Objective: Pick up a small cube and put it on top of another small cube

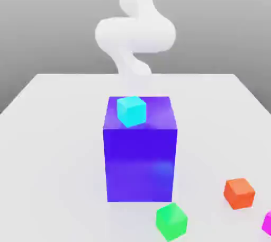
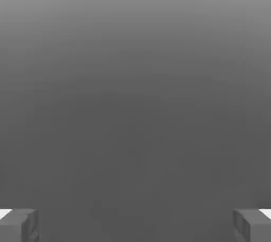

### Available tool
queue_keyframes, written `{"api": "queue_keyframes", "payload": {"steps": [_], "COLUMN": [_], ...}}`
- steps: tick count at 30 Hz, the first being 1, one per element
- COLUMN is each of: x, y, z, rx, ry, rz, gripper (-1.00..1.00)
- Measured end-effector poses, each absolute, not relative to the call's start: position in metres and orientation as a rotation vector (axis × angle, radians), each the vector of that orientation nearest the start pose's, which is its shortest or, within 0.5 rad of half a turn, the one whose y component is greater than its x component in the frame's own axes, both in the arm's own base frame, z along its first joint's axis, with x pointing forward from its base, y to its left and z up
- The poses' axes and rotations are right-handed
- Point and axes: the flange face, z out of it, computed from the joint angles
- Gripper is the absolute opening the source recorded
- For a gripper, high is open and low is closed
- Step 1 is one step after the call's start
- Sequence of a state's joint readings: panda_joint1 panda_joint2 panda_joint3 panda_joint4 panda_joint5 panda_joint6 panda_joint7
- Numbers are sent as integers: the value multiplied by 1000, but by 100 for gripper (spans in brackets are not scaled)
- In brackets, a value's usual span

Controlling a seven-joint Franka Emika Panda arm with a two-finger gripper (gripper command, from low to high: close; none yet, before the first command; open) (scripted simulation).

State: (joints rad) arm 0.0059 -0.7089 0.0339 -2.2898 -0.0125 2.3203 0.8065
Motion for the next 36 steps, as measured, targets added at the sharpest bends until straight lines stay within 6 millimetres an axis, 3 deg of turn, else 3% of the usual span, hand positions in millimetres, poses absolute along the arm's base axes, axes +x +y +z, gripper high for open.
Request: {"api": "queue_keyframes", "payload": {"steps": [8,16,20,24,31,35,36], "x": [463,508,512,509,474,466,466], "y": [91,169,216,249,311,321,321], "z": [584,462,396,328,212,149,136], "rx": [-2744,-2932,-3008,-3064,-3124,-3128,-3128], "ry": [884,709,585,495,308,279,277], "rz": [-781,-557,-430,-297,-46,-2,-1], "gripper": [0,0,0,0,0,0,-100]}}
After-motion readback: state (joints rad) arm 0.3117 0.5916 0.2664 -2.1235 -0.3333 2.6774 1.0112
